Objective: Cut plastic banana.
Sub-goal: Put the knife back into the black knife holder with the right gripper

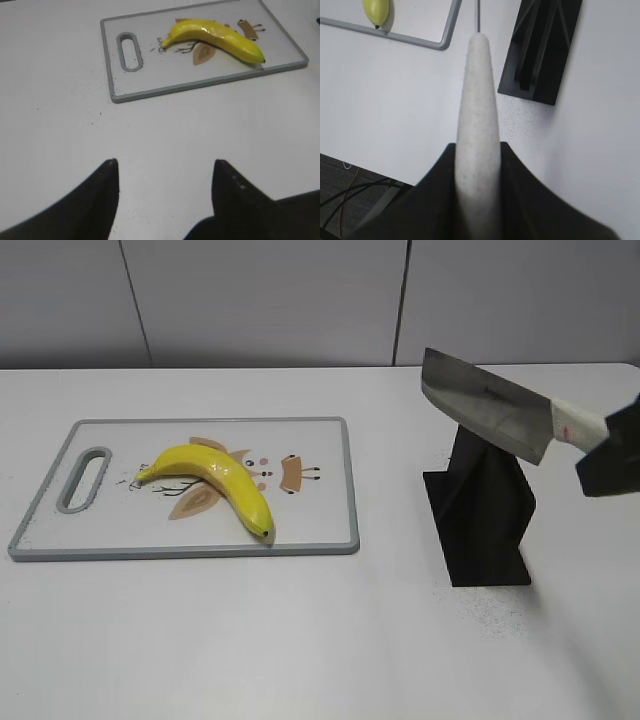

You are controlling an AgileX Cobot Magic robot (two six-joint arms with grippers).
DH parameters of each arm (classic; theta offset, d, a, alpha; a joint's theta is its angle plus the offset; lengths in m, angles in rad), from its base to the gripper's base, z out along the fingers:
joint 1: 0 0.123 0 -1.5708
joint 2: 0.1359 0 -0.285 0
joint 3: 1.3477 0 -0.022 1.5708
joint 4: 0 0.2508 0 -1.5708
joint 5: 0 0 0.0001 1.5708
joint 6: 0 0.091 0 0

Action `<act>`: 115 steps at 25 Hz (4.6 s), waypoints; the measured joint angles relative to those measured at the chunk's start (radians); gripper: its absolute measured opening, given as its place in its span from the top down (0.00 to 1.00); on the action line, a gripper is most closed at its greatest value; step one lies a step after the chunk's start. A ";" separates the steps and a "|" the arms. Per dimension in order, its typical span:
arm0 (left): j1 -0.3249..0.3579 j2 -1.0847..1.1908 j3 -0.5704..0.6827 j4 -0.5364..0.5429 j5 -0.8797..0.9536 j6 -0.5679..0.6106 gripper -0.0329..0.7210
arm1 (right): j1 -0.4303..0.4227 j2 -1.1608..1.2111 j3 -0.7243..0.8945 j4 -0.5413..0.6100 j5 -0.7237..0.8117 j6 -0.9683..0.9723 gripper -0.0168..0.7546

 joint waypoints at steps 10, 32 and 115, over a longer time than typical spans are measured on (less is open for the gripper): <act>0.000 -0.003 0.028 0.008 -0.076 -0.018 0.25 | 0.000 -0.229 0.150 -0.068 -0.054 0.137 0.76; 0.000 0.002 0.030 0.009 -0.081 -0.020 0.27 | 0.000 0.129 0.161 -0.335 -0.392 0.378 0.76; 0.000 -0.014 0.030 0.009 -0.081 -0.020 0.27 | 0.000 -1.015 0.390 -0.089 0.138 -0.188 0.38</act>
